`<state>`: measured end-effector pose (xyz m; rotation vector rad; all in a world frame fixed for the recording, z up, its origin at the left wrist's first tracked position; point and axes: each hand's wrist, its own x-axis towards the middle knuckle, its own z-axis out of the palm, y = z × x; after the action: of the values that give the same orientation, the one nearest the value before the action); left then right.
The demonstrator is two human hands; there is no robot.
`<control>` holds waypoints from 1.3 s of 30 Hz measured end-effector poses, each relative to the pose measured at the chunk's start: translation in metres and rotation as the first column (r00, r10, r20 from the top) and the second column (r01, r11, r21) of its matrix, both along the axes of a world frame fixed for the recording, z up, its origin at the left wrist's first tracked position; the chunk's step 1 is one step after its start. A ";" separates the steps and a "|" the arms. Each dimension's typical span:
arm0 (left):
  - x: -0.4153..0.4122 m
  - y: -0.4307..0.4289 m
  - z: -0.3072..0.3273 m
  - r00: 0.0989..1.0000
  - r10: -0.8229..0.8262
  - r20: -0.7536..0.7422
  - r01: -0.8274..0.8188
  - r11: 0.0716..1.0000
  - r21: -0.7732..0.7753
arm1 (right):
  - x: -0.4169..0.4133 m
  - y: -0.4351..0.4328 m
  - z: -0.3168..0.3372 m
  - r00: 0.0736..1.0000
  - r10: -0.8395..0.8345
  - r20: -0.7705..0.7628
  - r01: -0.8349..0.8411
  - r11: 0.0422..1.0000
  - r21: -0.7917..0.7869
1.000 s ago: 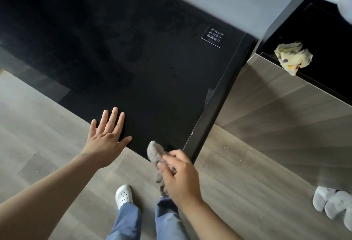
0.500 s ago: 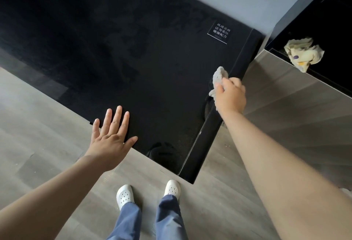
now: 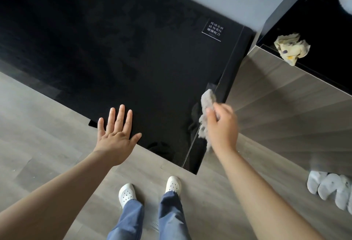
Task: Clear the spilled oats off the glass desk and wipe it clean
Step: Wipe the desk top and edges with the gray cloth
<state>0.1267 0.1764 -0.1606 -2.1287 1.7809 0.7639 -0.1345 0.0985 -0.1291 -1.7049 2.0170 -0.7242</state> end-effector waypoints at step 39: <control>0.023 -0.077 -0.020 0.999 -0.044 -0.022 0.028 0.866 -0.500 | -0.035 -0.160 -0.021 0.988 -0.081 -0.131 0.083 0.996 0.014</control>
<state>0.1496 0.0993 -0.1808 -2.3854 2.2211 0.3445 -0.1699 -0.0613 -0.1498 -1.7074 2.1867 -0.6316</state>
